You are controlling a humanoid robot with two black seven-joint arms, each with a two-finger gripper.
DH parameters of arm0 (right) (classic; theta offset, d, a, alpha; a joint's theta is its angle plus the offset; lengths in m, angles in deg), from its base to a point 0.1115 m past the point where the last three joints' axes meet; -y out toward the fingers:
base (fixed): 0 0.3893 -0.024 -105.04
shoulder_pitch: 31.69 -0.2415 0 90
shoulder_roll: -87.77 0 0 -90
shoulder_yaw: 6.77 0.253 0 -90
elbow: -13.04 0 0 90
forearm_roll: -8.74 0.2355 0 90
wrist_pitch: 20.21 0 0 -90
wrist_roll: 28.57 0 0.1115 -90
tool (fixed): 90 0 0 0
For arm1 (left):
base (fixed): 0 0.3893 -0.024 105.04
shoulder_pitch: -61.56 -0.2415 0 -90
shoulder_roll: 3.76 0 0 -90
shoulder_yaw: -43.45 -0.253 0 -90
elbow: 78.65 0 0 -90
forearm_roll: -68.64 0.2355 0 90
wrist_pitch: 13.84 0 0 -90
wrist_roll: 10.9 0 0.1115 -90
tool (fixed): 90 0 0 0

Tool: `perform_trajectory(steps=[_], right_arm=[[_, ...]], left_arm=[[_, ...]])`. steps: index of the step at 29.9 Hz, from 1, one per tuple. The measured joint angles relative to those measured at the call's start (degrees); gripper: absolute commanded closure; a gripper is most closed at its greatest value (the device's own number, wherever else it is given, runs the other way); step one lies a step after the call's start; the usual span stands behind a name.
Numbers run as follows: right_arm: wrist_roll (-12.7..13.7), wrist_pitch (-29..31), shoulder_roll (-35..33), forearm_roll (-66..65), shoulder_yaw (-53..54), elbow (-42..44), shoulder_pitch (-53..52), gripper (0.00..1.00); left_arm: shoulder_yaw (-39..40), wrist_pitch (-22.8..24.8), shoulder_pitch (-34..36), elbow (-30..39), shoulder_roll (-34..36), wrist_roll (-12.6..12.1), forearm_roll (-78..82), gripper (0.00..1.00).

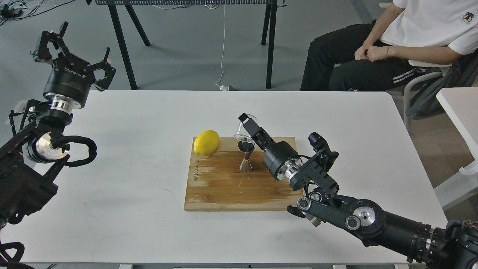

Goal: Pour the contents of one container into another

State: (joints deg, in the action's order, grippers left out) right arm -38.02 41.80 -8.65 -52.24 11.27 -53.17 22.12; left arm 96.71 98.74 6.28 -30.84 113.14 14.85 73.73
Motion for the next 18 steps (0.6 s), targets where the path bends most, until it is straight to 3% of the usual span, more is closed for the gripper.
perform_trajectory(steps=[9, 14, 18], right_arm=[[-4.0, 0.0, -0.1, -4.8, -2.3, 4.1, -0.3, 0.72], [-3.8, 0.0, -1.3, -2.8, 0.1, 2.5, 0.3, 0.71], [-2.7, 0.0, -2.2, 5.9, 4.6, -2.5, 0.8, 0.71]], left_arm=[[0.1, -0.1, 0.0, 0.0, -0.1, 0.0, -0.1, 0.00], [0.1, -0.1, 0.0, 0.0, 0.0, 0.0, -0.1, 0.00], [0.1, -0.1, 0.0, 0.0, 0.1, 0.0, -0.1, 0.00]])
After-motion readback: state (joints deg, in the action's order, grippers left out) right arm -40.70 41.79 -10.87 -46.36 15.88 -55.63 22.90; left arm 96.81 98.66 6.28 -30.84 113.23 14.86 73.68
